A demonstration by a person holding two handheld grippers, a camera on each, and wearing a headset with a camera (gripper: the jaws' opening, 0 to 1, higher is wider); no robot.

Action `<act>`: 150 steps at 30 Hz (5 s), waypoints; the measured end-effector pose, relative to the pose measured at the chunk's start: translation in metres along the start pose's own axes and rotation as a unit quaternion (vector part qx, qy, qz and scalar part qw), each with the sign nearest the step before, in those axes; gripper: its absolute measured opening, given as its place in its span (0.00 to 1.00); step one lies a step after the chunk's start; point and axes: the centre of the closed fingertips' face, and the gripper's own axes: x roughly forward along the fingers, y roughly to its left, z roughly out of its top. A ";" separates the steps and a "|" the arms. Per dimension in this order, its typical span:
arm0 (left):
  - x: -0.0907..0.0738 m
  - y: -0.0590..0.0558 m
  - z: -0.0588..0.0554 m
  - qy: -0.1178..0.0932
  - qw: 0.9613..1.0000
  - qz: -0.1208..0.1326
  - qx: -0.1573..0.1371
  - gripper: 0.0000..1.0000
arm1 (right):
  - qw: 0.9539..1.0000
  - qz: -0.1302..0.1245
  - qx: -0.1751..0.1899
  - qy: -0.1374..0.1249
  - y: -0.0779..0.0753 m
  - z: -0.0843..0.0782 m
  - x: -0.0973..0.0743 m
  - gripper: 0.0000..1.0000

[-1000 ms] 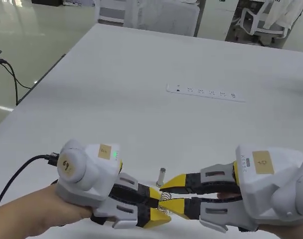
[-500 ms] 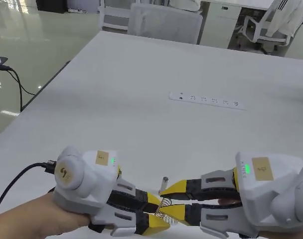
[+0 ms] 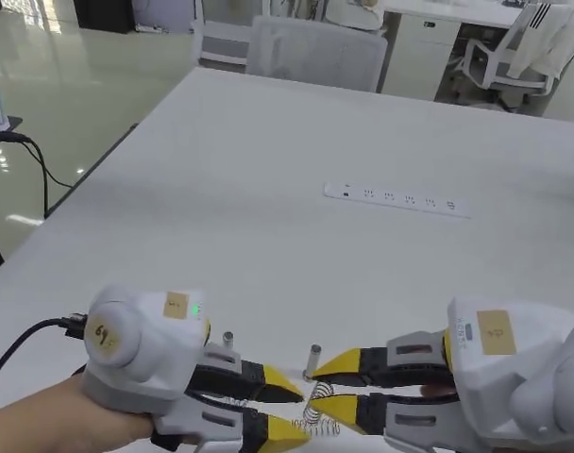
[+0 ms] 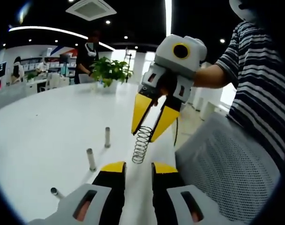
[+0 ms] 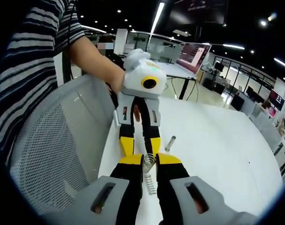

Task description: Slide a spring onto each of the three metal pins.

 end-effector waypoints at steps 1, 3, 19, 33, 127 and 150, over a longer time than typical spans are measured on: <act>-0.002 0.001 0.000 0.000 1.000 0.003 -0.001 0.16 | 1.000 -0.001 0.000 0.000 -0.001 0.000 0.000 0.07; -0.006 0.004 -0.002 0.000 1.000 0.009 -0.003 0.18 | 1.000 -0.003 0.001 0.000 -0.002 0.000 -0.001 0.07; -0.048 0.021 -0.016 0.003 0.997 0.068 -0.028 0.43 | 0.999 -0.031 0.011 0.004 -0.015 -0.006 -0.010 0.07; -0.086 0.040 -0.022 -0.012 0.989 0.137 -0.049 0.69 | 0.999 -0.040 0.014 0.016 -0.017 -0.014 -0.013 0.07; -0.104 0.065 -0.019 -0.025 0.980 0.194 -0.047 0.98 | 0.979 -0.164 0.095 0.071 -0.095 -0.083 -0.044 0.07; -0.101 0.065 -0.020 -0.022 0.980 0.193 -0.049 0.98 | 0.977 -0.153 0.106 0.103 -0.092 -0.117 -0.022 0.08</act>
